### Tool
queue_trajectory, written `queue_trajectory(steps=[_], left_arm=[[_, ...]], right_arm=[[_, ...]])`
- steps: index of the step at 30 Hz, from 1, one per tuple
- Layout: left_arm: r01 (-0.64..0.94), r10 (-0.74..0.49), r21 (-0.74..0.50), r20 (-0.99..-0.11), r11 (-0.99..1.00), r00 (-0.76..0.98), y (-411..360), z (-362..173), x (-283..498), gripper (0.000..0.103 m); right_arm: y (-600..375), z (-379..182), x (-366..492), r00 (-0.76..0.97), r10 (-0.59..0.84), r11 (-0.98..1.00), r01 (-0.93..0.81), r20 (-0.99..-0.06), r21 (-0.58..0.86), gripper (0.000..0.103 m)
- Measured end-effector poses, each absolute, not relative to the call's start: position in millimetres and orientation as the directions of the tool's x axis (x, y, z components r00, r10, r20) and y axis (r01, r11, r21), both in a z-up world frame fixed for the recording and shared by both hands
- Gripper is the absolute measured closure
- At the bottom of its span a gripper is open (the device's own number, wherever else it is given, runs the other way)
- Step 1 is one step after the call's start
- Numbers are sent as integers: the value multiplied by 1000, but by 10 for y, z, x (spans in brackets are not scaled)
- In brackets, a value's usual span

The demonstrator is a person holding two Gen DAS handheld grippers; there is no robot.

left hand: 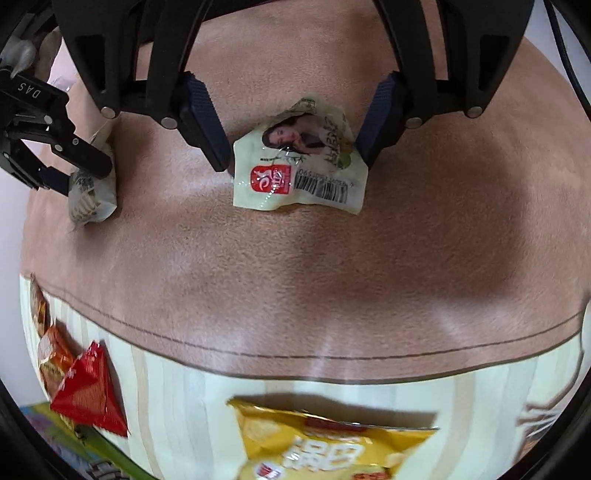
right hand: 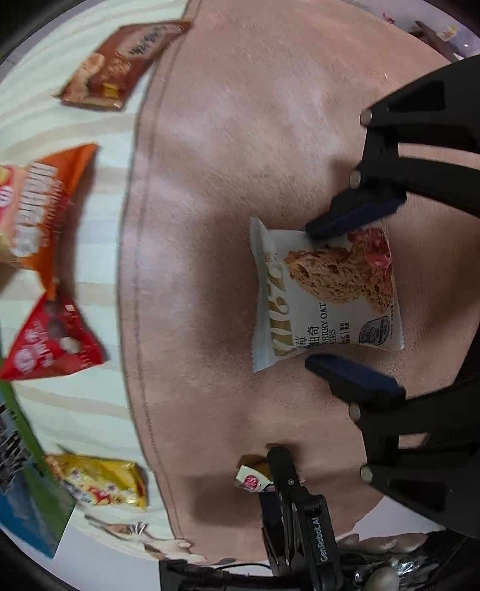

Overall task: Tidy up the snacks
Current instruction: 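Grasp white oat cookie pack with right tool while left tool grasps white wrapped snack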

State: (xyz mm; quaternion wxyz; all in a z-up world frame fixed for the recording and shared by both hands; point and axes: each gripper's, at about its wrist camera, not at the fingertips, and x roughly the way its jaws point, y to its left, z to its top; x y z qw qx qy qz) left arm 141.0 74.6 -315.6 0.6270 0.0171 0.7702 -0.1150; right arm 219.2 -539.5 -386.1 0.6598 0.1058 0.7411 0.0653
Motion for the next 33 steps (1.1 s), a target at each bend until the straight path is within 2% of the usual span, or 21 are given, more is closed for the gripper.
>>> queue_trajectory(steps=[6,13,14,16,23,33], left_arm=[[188,-95,-135,-973,973,-209,485,-3229,1358,35],[172,-103,-138,-975,975,-198,626,-3192,1421,35],[169,-105,-138,-976,976,-190,663,-3167,1428,36],[188,-85,-119,-981,975,-177,688,-3134,1426,45],[196,-75,-108,-983,975,-169,689,-3128,1413,47],[184,-83,-112,-983,977,-161,702,-3117,1409,48]], right_arm=[[-5198,-3986,2128,-113,235,971,67,-965,229,32],[-5177,-4140,2376,-122,232,972,74,-965,224,32],[-5161,-4162,2392,-120,228,972,75,-966,221,32],[-5101,-4241,2444,-122,218,975,68,-968,211,32],[-4890,-4358,2469,-122,135,991,-4,-983,137,40],[-4838,-4324,2477,-117,131,991,-17,-984,134,43]])
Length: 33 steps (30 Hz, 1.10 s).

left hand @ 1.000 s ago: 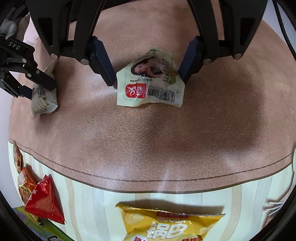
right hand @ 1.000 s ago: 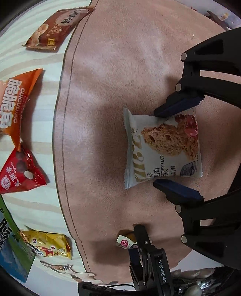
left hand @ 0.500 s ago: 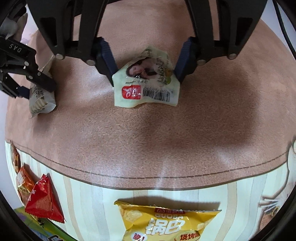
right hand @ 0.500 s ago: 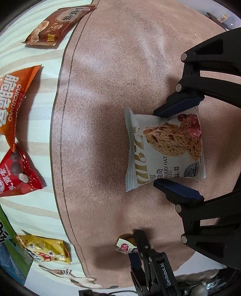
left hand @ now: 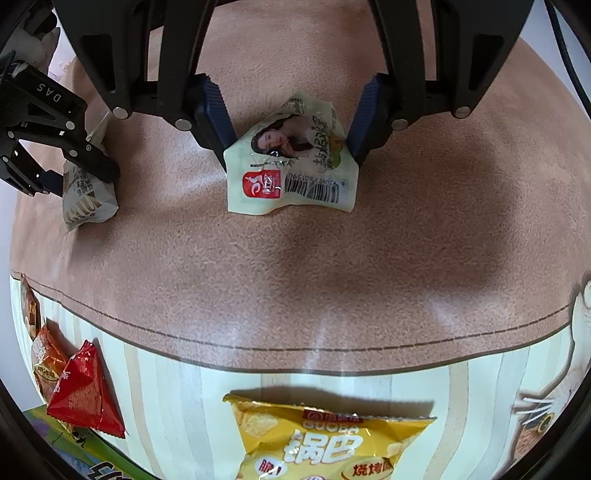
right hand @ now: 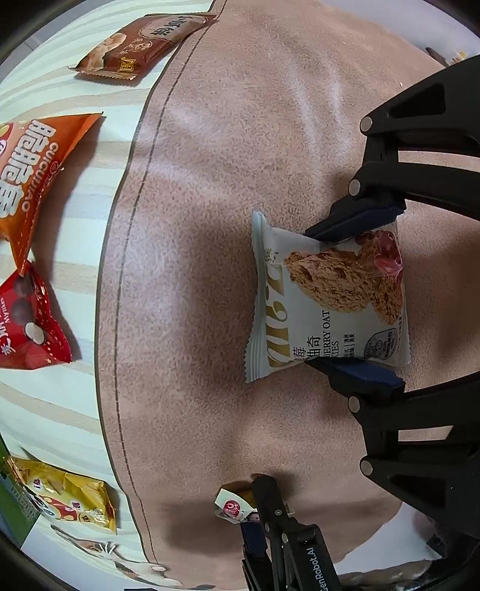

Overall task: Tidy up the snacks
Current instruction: 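Grasp white oat cookie pack with right tool while left tool grasps white wrapped snack, then carry both packs into the cardboard box and open both tools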

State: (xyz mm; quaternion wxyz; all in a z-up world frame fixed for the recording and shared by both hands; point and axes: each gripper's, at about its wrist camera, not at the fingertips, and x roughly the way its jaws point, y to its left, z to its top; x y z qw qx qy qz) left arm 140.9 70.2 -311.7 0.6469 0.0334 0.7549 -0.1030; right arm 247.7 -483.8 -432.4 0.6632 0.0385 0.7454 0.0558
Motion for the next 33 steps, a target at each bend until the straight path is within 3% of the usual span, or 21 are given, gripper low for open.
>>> queue_trajectory(steps=[7,15,26,33], left_arm=[[217,-99,-124,-987,968,-123,655,-2919,1377,49],[233,-210,-210,-977,950,-24,597,-2215,1514,49],[252,-397,-355,-906,900,144,523,-839,2248,49],[272,-312,-247,-921,930,232,417,-425,3039,49]], right_arm=[[-4930,-4056,2409,-78,185,982,-17,-980,187,45],[-4984,-3484,2523,34,266,964,-13,-963,266,45],[-5233,-1934,3135,309,367,927,-48,-877,371,45],[-5512,-1329,3984,453,306,945,-41,-837,323,45]])
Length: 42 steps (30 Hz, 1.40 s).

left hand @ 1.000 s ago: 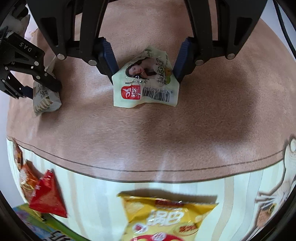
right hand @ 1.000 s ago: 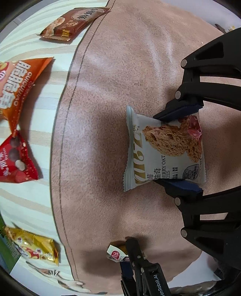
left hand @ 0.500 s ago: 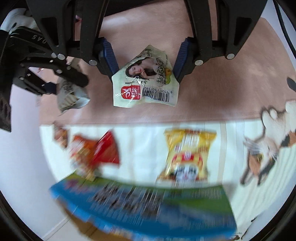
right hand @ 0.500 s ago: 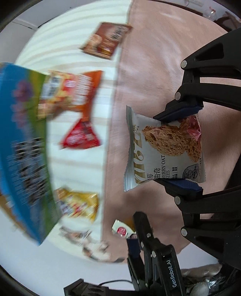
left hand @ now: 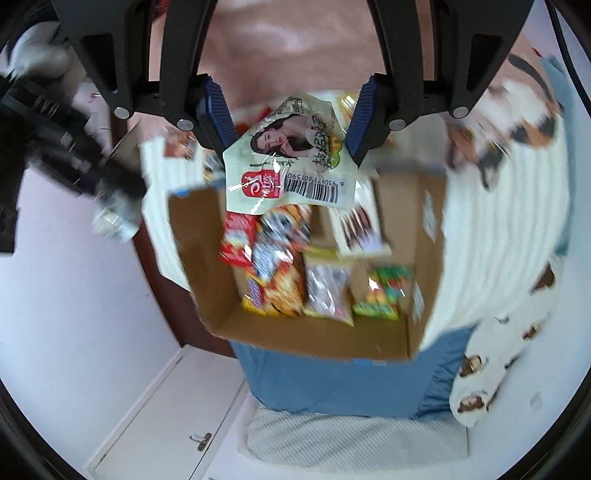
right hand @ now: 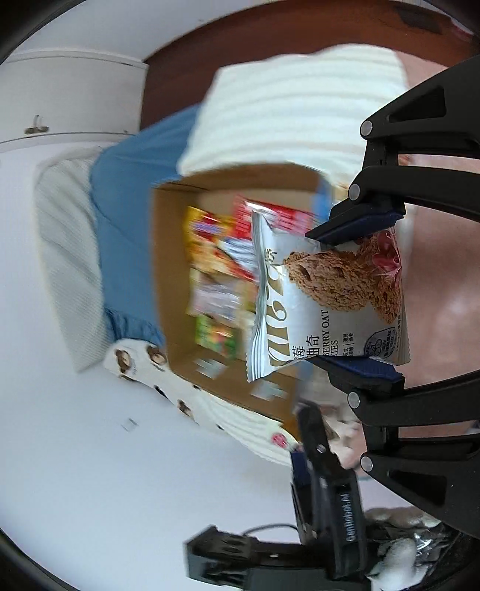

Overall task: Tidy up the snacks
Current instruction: 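Carry both packs into the cardboard box and open both tools, then move both tools back from the box toward the remaining snacks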

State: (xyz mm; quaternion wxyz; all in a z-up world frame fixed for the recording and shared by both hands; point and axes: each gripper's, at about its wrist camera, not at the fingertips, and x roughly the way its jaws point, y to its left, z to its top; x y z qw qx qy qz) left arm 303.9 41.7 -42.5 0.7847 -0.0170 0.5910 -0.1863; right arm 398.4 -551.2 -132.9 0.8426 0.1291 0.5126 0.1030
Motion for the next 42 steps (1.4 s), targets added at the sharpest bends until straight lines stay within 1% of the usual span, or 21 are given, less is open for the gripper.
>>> queue_trajectory(steps=[3,6,10,13,14,15,16,17,18,20,21,22,25,31,34,42], left_arm=[[276,-237,-170,-944,946,230,384,-502,3410,48],[261,-177,-123,-965,957,194,368,-708,3762,48],[248,-115,-70,-978,966,171,380,-964,4025,47],[215,-71,-36,-984,976,161,411,-1133,4166,46],[197,-61,-30,-986,980,154,434,-1191,4219,46],[185,-60,-32,-987,982,148,451,-1239,4261,46],[173,-72,-46,-987,984,144,465,-1277,4296,46],[157,-82,-59,-986,986,143,474,-1306,4319,46],[141,-90,-69,-985,988,148,486,-1320,4339,45],[133,-133,-109,-974,985,185,493,-1298,4359,31],[139,-137,-111,-970,984,200,482,-1275,4364,18],[145,-135,-106,-969,984,207,472,-1264,4368,11],[171,-96,-58,-970,984,225,410,-1242,4366,10],[181,-96,-43,-951,983,296,348,-1109,4236,10],[178,-89,-30,-939,984,333,347,-1028,4103,10],[143,-65,1,-886,990,460,409,-717,3660,10]], right_arm=[[-5625,-1346,4475,449,264,958,-19,-854,286,45],[-5725,-1465,4930,426,241,962,16,-872,273,45],[-5798,-1717,5434,391,223,964,48,-893,262,45],[-5869,-1950,5736,350,235,957,82,-907,279,44],[-5869,-2053,5827,320,225,960,89,-920,265,40],[-5871,-2130,5887,298,209,964,96,-932,247,28],[-5866,-2192,5931,284,193,968,98,-939,229,21],[-5866,-2237,5956,276,185,971,99,-943,219,11],[-5865,-2272,5956,271,180,972,99,-946,213,9],[-5882,-2301,5964,269,186,971,95,-945,219,9],[-5901,-2331,5953,271,186,970,100,-944,220,9],[-5913,-2332,5921,270,201,967,100,-942,235,9],[-5880,-2323,5808,273,199,968,95,-941,232,9],[-5726,-2302,5533,288,186,973,78,-939,217,9],[-5654,-2272,5374,305,155,981,68,-940,184,6],[-5557,-1978,4886,396,101,988,65,-912,137,6]])
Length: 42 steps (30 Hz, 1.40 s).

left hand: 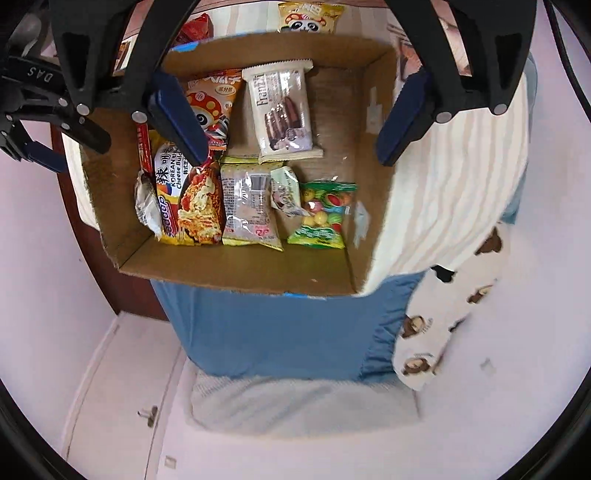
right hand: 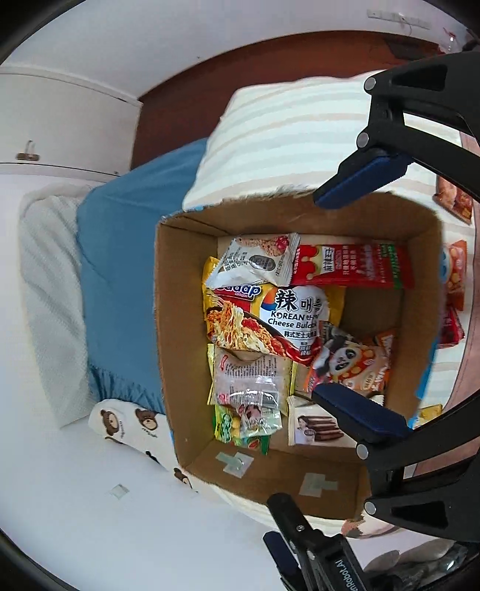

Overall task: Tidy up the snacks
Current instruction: 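Move both tools back from the box toward the remaining snacks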

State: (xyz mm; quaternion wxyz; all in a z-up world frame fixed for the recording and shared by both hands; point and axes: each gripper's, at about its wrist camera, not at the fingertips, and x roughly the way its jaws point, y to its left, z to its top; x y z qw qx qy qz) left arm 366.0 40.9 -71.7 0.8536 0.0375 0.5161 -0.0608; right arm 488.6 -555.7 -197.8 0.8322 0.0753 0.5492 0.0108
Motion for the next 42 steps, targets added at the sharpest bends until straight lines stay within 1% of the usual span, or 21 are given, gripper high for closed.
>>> queue_trajectory(steps=[4,6,12,17,23,24,27,30,32,36,40,42], left_arm=[[120,-1,74,-849,990,529,420,-519,3368,10],[111,2,78,-825,991,565,450,-404,3200,10],[100,-16,57,-793,993,608,536,-150,2805,10],[109,-60,13,-767,994,639,588,-9,2525,10],[105,-95,-32,-729,994,678,649,66,2179,9],[108,-100,-36,-727,994,679,660,62,2130,4],[129,-153,-91,-750,987,643,694,-61,2019,4],[123,-127,-67,-796,990,592,669,-320,1998,4],[122,-91,-29,-832,992,548,606,-555,2006,4],[125,-84,-33,-899,992,429,438,-1001,2041,4],[129,-66,-22,-936,991,347,178,-1366,2072,4],[132,-82,-44,-948,990,306,36,-1491,2101,4]], right_arm=[[-5549,-1719,4603,459,86,989,66,-884,130,6],[-5556,-1617,4481,481,89,988,69,-872,140,6],[-5552,-1267,4084,551,86,987,67,-830,147,6],[-5551,-1002,3729,605,73,986,74,-793,148,6],[-5651,-871,3336,632,85,976,104,-770,194,6],[-5693,-897,3264,628,87,973,114,-773,201,6],[-5841,-1053,3097,606,85,965,148,-791,218,6],[-6086,-1325,2961,558,87,947,210,-825,242,6],[-6279,-1580,2890,508,84,935,257,-858,244,6],[-6614,-2088,2884,414,105,908,331,-904,258,6],[-6827,-2701,3030,302,147,890,374,-942,259,6],[-6879,-2995,3148,256,176,886,379,-951,266,7]])
